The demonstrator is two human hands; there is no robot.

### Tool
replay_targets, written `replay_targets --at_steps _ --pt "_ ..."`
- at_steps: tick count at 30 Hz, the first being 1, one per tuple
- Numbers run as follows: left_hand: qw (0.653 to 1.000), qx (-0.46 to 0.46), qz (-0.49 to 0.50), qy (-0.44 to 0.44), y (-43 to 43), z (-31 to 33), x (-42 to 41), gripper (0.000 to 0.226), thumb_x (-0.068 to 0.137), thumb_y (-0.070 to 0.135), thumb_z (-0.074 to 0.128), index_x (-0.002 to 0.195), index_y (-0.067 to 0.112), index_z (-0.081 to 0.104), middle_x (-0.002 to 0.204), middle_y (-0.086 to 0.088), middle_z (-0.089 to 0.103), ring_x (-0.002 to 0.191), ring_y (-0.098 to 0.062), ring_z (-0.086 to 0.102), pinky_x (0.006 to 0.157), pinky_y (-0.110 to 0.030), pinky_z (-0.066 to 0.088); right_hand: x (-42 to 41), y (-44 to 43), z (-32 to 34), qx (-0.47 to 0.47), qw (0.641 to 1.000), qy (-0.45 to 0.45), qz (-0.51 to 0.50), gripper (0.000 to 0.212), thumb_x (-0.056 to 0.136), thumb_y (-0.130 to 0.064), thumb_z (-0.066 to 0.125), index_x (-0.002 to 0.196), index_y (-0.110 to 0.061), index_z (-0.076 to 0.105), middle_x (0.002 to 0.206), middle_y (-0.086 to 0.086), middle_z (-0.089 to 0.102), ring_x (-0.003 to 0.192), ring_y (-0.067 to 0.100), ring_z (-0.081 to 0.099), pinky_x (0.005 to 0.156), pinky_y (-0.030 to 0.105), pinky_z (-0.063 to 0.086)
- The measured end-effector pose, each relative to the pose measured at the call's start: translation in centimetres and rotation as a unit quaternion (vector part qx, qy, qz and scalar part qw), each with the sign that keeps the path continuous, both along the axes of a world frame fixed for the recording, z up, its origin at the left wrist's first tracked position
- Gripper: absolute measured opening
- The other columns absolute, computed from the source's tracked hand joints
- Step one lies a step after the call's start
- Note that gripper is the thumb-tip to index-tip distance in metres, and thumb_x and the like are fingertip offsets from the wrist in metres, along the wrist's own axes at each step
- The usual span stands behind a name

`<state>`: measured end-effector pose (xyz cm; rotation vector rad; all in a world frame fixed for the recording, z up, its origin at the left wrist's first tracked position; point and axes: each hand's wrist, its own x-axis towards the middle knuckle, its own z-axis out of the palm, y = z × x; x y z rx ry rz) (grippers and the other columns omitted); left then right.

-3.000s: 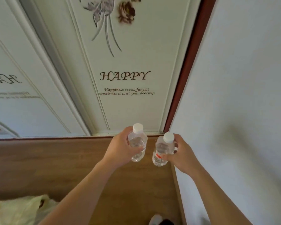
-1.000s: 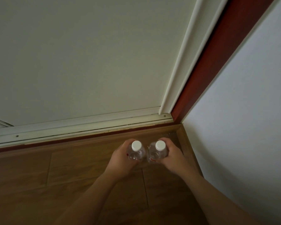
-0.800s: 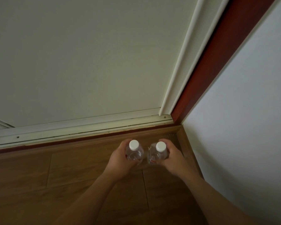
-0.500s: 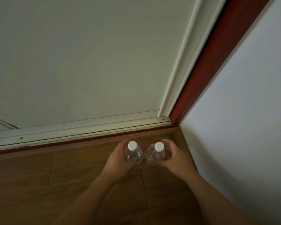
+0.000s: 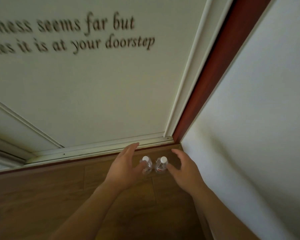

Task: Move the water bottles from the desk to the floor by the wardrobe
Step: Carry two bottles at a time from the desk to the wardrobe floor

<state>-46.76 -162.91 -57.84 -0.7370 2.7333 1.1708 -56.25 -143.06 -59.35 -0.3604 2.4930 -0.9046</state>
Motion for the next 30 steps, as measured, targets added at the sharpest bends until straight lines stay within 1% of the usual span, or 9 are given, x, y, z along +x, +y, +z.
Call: replay_targets --at_steps 3,8,14,17,20,23,25,27,30 --pt "0.998 -0.053 -0.031 0.005 -0.3 8.5 1.4 0.067 0.097 0.043 0.061 0.155 0.028 0.032 0.161 0.008 0.035 0.146 -0.012 0.036 0.115 -0.03 0.033 1.8 -0.9 8.8 0.011 0.999 0.031 0.025 0.052 0.098 -0.041 0.058 0.147 -0.032 0.042 0.152 -0.008 0.045 0.137 0.013 0.043 0.108 0.028 0.037" --pt "0.991 -0.118 -0.067 0.015 -0.5 21.5 3.5 0.063 0.102 0.046 0.05 0.157 0.024 0.03 0.164 0.003 0.032 0.15 -0.015 0.029 0.122 -0.035 0.026 4.5 -1.7 23.4 0.044 0.993 0.091 0.066 0.05 0.102 -0.04 0.05 0.149 -0.027 0.04 0.153 -0.006 0.043 0.14 0.014 0.04 0.112 0.027 0.034" --pt "0.971 -0.212 -0.105 0.019 1.0 36.2 6.4 0.057 0.106 0.046 0.027 0.159 0.025 0.022 0.167 0.003 0.022 0.155 -0.015 0.016 0.127 -0.038 0.009 7.2 -0.8 38.2 0.094 0.977 0.165 0.093 0.049 0.104 -0.042 0.04 0.149 -0.023 0.041 0.154 -0.003 0.044 0.142 0.017 0.038 0.119 0.034 0.03" --pt "0.966 -0.236 -0.108 0.014 1.9 42.7 8.2 0.057 0.107 0.045 0.022 0.16 0.025 0.02 0.168 0.003 0.019 0.156 -0.016 0.012 0.127 -0.037 0.006 8.8 -0.1 44.6 0.11 0.97 0.192 0.096 0.049 0.104 -0.041 0.037 0.148 -0.021 0.043 0.153 -0.002 0.045 0.142 0.019 0.038 0.12 0.036 0.029" --pt "0.962 -0.254 -0.102 0.012 2.4 47.8 10.1 0.055 0.107 0.044 0.022 0.159 0.026 0.022 0.168 0.003 0.02 0.156 -0.016 0.012 0.128 -0.039 0.007 10.7 0.7 49.6 0.13 0.965 0.206 0.094 0.049 0.105 -0.041 0.035 0.15 -0.022 0.04 0.155 -0.003 0.042 0.145 0.019 0.035 0.121 0.036 0.024" --pt "0.96 -0.265 -0.091 0.015 2.3 51.4 12.1 0.055 0.107 0.043 0.023 0.159 0.025 0.024 0.167 0.001 0.024 0.155 -0.017 0.015 0.127 -0.04 0.008 12.8 1.8 53.3 0.154 0.958 0.223 0.094 0.049 0.106 -0.039 0.033 0.151 -0.02 0.037 0.156 -0.001 0.04 0.145 0.019 0.033 0.12 0.035 0.022" --pt "0.959 -0.27 -0.086 0.021 2.1 53.2 13.5 0.054 0.107 0.041 0.023 0.158 0.023 0.026 0.166 0.0 0.026 0.155 -0.018 0.017 0.127 -0.041 0.01 14.4 2.5 55.2 0.173 0.953 0.23 0.089 0.048 0.106 -0.038 0.031 0.151 -0.02 0.035 0.157 0.0 0.038 0.145 0.02 0.032 0.12 0.034 0.021" --pt "0.957 -0.274 -0.094 0.027 1.8 54.5 14.9 0.054 0.107 0.04 0.024 0.158 0.022 0.027 0.166 -0.002 0.027 0.154 -0.019 0.018 0.127 -0.042 0.012 16.4 2.9 56.6 0.194 0.951 0.231 0.074 0.05 0.107 -0.037 0.029 0.153 -0.019 0.03 0.16 0.0 0.033 0.148 0.021 0.028 0.121 0.036 0.018" --pt "0.953 -0.275 -0.123 0.036 1.5 55.8 17.2 0.054 0.107 0.039 0.025 0.158 0.021 0.027 0.166 -0.003 0.027 0.154 -0.021 0.018 0.127 -0.042 0.011 20.0 3.4 58.0 0.218 0.946 0.235 0.051 0.051 0.107 -0.036 0.028 0.154 -0.017 0.03 0.159 0.002 0.034 0.147 0.023 0.03 0.12 0.038 0.019"
